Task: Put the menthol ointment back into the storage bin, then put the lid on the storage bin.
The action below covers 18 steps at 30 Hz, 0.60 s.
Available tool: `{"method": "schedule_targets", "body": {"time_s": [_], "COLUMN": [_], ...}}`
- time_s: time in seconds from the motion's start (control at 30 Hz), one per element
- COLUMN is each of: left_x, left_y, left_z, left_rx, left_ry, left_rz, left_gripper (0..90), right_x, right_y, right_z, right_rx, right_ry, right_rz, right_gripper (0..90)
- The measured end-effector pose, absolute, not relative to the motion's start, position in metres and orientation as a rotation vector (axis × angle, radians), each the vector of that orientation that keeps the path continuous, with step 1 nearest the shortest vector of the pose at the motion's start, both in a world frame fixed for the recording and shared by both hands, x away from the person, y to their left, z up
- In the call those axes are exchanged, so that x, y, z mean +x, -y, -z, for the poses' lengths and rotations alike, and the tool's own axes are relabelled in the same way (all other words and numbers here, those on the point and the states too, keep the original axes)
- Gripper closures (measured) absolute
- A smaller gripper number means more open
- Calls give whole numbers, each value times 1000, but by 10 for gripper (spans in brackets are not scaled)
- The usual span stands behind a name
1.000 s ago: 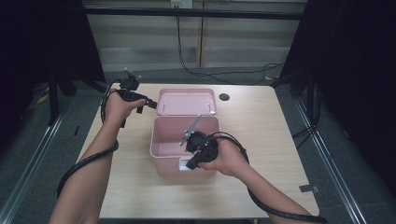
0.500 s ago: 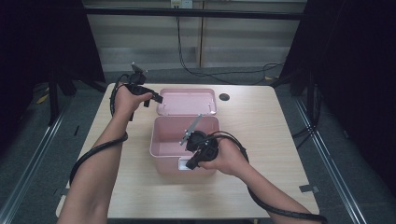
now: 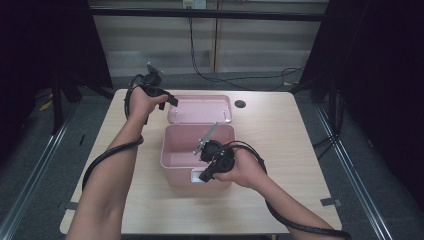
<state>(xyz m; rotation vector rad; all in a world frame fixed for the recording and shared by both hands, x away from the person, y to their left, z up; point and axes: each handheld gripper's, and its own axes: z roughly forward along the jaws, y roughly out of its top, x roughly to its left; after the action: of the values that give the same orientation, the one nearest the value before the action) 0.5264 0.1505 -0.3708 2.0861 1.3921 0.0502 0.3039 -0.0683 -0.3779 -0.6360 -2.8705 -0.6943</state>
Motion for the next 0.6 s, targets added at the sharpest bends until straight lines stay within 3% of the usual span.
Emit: {"method": "schedule_targets", "body": {"time_s": [0.6], "left_x": [542], "left_y": [-141], "left_z": [380], "left_rx": [2100], "left_ry": [-1444], "left_rz": [-54], "left_gripper": [452], "right_x": [305], "right_y": [66], "right_z": [377], "right_rx": [-627], "right_ry": [2878], "right_rz": [663], "right_gripper": [900]}}
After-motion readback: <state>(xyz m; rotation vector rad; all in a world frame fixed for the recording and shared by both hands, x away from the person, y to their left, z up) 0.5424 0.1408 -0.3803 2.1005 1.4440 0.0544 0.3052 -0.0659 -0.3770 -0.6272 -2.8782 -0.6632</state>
